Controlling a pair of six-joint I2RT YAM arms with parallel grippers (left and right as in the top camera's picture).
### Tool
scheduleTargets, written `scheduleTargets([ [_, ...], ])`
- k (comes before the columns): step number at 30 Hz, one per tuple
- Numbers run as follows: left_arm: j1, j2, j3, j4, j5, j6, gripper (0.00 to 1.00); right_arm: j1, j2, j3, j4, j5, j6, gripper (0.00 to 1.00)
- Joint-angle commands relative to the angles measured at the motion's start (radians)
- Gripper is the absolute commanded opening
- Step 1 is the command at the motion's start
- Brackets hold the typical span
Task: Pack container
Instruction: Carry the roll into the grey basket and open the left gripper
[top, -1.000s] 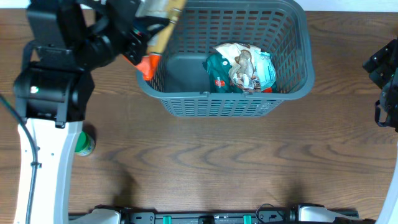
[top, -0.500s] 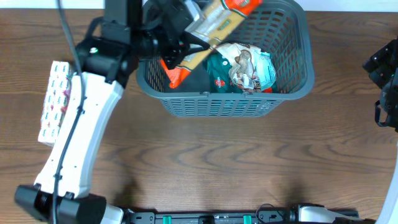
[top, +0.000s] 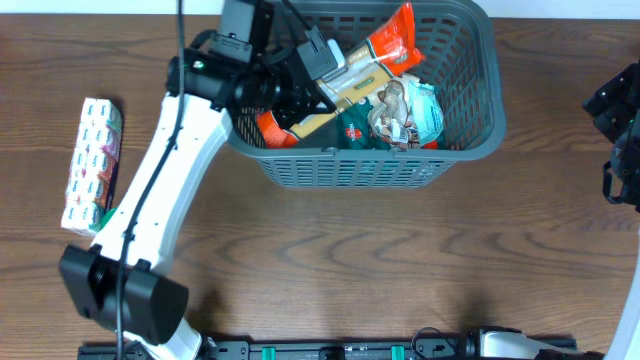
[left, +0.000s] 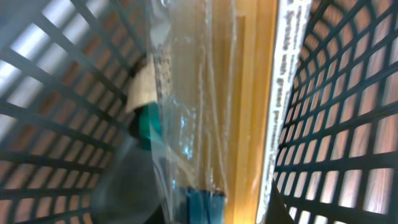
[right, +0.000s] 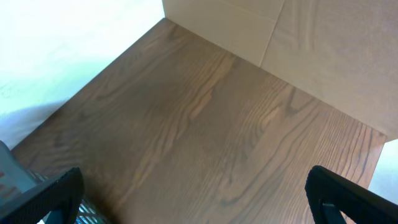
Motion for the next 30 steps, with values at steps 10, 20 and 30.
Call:
scheduleTargets([
  [10,-0.051,0.043,0.045,-0.001,-0.024,0.035,0.06,-0.008,-0.003,0.000,-0.002,0.007,0.013,0.99],
  [20,-0.118,0.085,0.045,-0.022,-0.035,0.082,0.06,-0.008,-0.003,0.000,-0.002,0.007,0.013,0.99],
  [30,-0.129,0.096,0.045,-0.021,-0.131,0.077,0.14,-0.008,-0.003,0.000,-0.002,0.007,0.013,0.99],
])
